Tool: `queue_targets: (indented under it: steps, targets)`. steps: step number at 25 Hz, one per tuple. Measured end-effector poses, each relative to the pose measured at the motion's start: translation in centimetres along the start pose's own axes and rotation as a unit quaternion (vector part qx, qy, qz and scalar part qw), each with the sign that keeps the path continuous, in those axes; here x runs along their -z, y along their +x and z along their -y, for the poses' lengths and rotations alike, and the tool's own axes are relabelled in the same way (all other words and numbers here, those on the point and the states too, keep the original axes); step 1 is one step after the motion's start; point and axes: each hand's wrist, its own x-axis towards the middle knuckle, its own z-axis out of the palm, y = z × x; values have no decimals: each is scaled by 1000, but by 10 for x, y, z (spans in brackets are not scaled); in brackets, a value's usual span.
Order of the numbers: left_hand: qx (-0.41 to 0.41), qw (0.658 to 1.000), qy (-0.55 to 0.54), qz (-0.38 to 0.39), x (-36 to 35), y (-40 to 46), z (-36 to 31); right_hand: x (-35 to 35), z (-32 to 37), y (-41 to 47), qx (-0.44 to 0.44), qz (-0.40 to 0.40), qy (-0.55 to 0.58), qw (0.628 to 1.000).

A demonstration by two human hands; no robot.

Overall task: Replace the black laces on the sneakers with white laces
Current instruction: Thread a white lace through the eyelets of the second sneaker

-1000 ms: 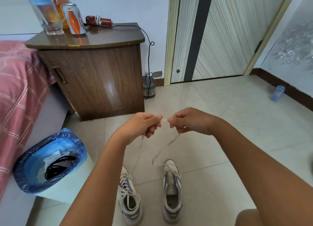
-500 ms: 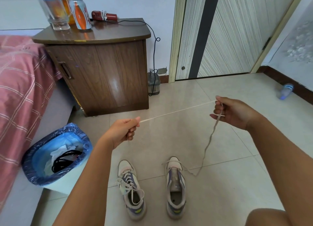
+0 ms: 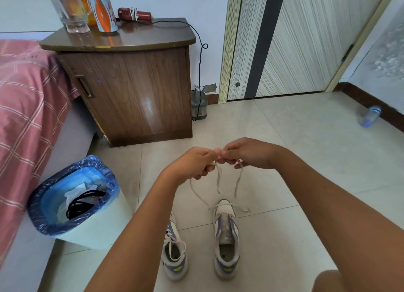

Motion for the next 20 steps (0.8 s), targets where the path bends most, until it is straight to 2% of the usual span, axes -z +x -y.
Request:
queue_targets:
  steps: [2,5,12,15,17,19,20]
  targets:
    - [4,999,34,-11,5,-3,5,-2,0,-2,2,-1,-23,1000]
    - [19,998,-32,-48,25,-7,15,8,-10,-7,-12,-12,-5,1000]
    - [110,973,-79,-185,68,-17,57,50,-43,-29,-28,-75,164,983]
    - [159,946,-84,-269,76,-18,71,68,-54,-44,-18,-112,272,956]
    - [180,929,-59,-318,81,-19,79,85,-60,-56,29,-143,377,915]
    - [176,921,-28,-347,81,-21,82,96,-63,-64,62,-165,442,879]
    - [158,922,-1,-354,79,-21,80,95,-63,-64,58,-169,446,877]
